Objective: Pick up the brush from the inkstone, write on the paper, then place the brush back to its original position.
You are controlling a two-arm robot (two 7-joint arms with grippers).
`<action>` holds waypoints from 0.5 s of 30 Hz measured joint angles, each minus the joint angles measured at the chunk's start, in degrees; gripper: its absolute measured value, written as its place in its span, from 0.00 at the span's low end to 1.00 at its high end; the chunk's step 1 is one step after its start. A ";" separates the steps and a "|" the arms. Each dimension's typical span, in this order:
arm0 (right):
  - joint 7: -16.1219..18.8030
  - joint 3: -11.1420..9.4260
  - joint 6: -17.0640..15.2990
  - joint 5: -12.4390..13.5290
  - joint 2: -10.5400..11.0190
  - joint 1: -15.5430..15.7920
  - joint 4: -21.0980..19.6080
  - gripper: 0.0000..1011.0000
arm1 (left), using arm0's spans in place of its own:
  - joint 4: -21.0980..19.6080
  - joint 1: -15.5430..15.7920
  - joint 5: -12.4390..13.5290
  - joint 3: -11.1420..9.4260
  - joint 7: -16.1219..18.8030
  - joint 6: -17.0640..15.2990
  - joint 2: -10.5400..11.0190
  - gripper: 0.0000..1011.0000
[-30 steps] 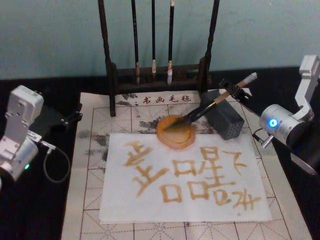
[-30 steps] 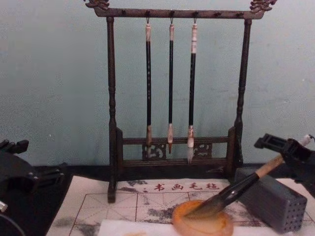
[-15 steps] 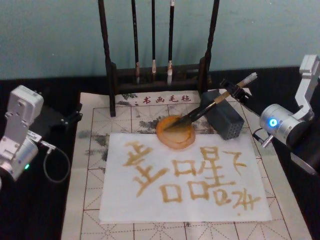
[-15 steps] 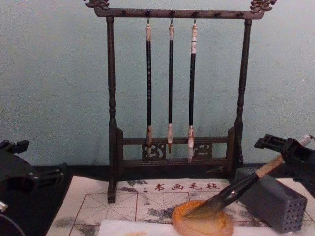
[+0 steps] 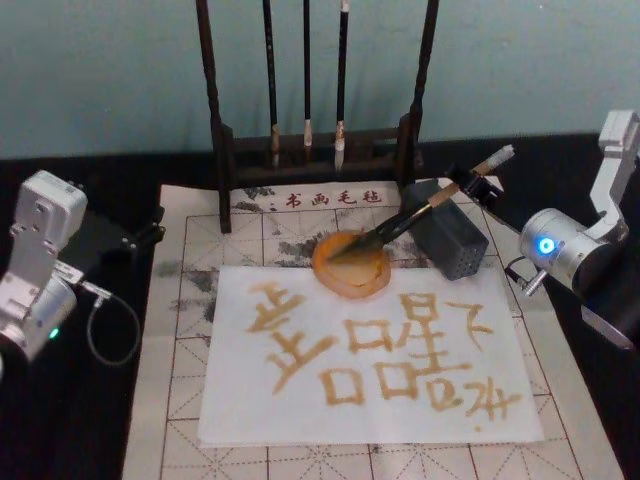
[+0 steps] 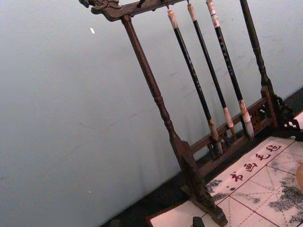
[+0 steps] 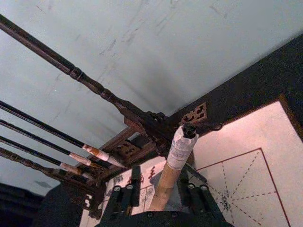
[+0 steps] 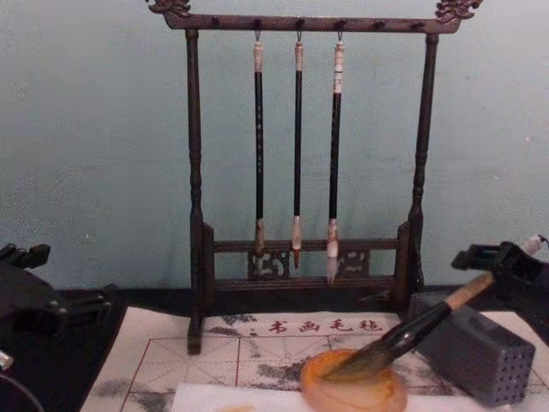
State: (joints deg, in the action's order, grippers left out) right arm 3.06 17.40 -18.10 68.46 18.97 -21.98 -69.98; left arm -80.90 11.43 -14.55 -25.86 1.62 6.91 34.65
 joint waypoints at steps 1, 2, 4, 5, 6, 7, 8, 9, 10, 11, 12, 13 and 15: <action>0.00 0.00 -0.01 0.00 0.00 0.00 0.00 0.48 | 0.00 0.00 0.00 0.00 0.00 0.00 0.00 0.99; 0.00 -0.01 -0.01 -0.01 0.00 0.00 0.00 0.46 | 0.00 0.00 0.00 0.00 0.00 0.00 0.00 0.99; 0.00 -0.01 -0.03 -0.01 0.00 0.00 0.00 0.42 | 0.00 0.00 0.00 0.00 0.00 0.00 0.00 0.99; 0.00 -0.01 -0.03 -0.02 0.00 0.00 0.00 0.37 | 0.00 0.00 0.00 0.00 0.00 0.00 0.00 0.99; 0.00 -0.01 -0.04 -0.02 0.00 0.00 0.00 0.34 | 0.00 0.00 0.00 0.00 0.00 0.00 0.00 0.99; 0.00 -0.01 -0.04 -0.02 0.00 0.00 0.00 0.30 | 0.00 0.00 0.00 0.00 0.00 0.00 0.00 0.99; 0.00 -0.01 -0.04 -0.03 0.00 0.00 0.00 0.26 | 0.00 0.00 0.00 0.00 0.00 0.00 0.00 0.99; 0.00 -0.01 -0.04 -0.03 0.00 0.00 0.00 0.26 | 0.00 0.00 0.00 0.00 0.00 0.00 0.00 0.99; 0.01 -0.01 -0.04 -0.03 0.00 0.00 0.00 0.21 | 0.00 0.00 0.00 0.00 0.00 0.00 0.00 0.99; 0.01 -0.01 -0.04 -0.02 0.00 0.00 -0.01 0.20 | 0.00 0.00 0.00 0.00 0.00 0.00 0.00 0.99; 0.01 -0.01 -0.04 -0.02 -0.01 0.00 -0.01 0.20 | 0.00 0.00 0.00 0.00 0.00 0.00 0.00 0.99; 0.01 -0.01 -0.04 -0.02 -0.01 0.00 -0.01 0.20 | 0.00 0.00 0.00 0.00 0.00 0.00 0.00 0.99; 0.01 -0.01 -0.04 -0.02 0.00 0.00 -0.01 0.20 | 0.00 0.00 0.00 0.00 0.00 0.00 0.00 0.99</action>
State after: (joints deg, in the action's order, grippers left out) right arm 3.08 17.38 -18.14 68.44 18.97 -21.98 -69.98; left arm -80.90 11.43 -14.55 -25.86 1.62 6.91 34.64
